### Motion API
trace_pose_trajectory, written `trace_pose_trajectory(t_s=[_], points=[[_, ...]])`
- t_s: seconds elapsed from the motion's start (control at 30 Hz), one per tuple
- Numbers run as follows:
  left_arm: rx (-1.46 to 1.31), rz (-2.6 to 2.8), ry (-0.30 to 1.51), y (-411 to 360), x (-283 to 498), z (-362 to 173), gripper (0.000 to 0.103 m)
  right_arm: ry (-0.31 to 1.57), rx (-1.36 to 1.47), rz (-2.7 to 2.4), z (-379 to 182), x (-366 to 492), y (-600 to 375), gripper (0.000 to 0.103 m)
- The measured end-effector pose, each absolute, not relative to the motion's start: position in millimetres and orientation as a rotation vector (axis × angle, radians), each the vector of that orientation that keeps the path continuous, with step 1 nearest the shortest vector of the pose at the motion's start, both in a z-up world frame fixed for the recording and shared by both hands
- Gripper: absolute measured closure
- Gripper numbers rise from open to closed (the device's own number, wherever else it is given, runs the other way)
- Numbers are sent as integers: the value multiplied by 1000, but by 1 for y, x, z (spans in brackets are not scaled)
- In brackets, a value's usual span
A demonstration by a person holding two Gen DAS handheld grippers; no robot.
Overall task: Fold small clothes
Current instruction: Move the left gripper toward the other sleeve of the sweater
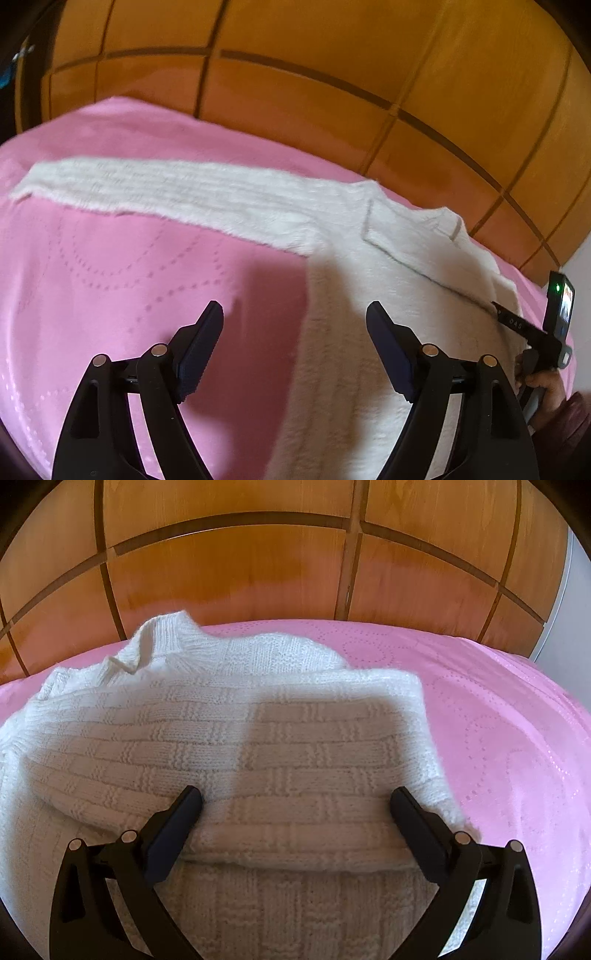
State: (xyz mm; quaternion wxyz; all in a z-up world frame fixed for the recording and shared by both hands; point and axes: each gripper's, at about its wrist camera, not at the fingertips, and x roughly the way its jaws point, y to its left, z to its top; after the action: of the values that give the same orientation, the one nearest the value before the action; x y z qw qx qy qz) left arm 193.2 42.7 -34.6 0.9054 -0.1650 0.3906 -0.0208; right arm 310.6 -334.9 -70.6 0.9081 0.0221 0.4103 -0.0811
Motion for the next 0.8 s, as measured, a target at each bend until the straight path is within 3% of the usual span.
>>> trace_pose_trajectory(t_s=[0.43,0.53,0.63,0.8], points=[[-712,45,826,177,184,-49,24,845,59,-163,-69,307,-337,2],[-873,77,777,226,183,-50,41,844,61,-161,-69,306,-339,2],[-940,150,727,271,188,-50,48,846,64,-161,-69,306,-338,2],[-1033,257,709,323,211,-60,49,845,62,-162,-69,306,-338,2]])
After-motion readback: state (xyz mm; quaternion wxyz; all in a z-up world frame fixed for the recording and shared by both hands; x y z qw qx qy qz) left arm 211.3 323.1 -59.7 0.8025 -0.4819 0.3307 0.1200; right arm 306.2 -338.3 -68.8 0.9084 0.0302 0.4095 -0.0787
